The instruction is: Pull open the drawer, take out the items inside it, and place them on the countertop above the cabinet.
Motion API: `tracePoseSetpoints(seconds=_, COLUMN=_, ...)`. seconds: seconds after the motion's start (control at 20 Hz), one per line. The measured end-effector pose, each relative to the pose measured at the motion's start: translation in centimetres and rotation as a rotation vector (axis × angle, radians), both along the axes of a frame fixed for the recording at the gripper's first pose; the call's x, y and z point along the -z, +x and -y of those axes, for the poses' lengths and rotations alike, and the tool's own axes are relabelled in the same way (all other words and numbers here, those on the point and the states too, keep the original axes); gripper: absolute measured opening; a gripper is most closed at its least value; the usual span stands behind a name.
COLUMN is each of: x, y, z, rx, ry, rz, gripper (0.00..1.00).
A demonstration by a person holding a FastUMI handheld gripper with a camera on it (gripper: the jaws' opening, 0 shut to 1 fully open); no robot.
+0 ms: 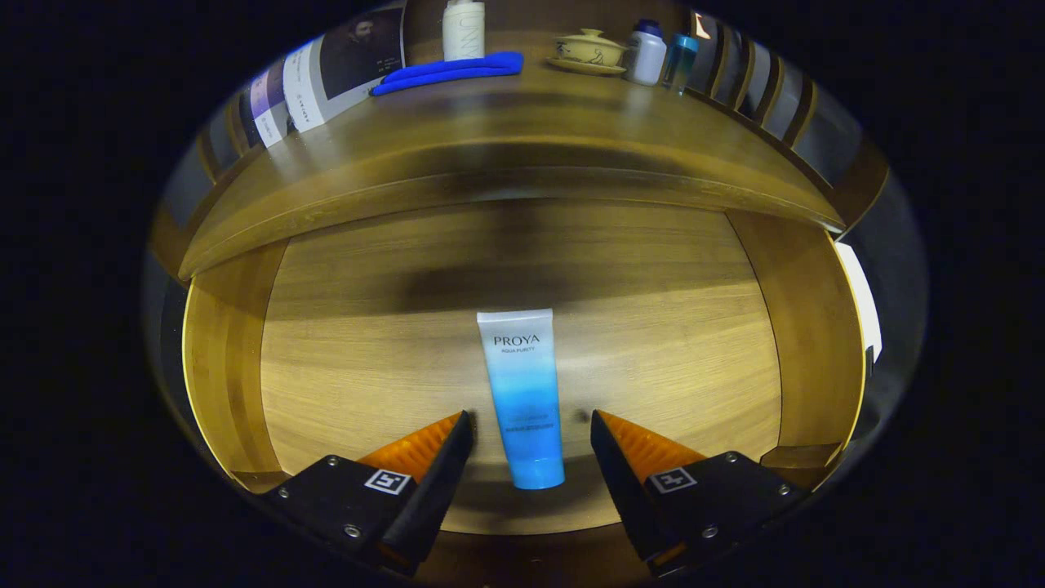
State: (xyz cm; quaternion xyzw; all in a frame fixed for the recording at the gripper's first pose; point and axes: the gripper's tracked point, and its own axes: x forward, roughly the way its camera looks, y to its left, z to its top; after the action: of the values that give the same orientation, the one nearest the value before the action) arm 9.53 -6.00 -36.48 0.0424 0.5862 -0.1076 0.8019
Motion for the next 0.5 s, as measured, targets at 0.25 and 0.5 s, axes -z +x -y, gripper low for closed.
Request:
tracePoseSetpoints(seconds=0.25, x=0.8, y=-0.47, z=0.15, rx=0.022, ry=0.007, rz=-0.012, gripper=0.77)
tracePoseSetpoints(seconds=0.5, x=0.49, y=-0.14, z=-0.06, rx=0.037, ry=0.025, rz=0.025, gripper=0.52)
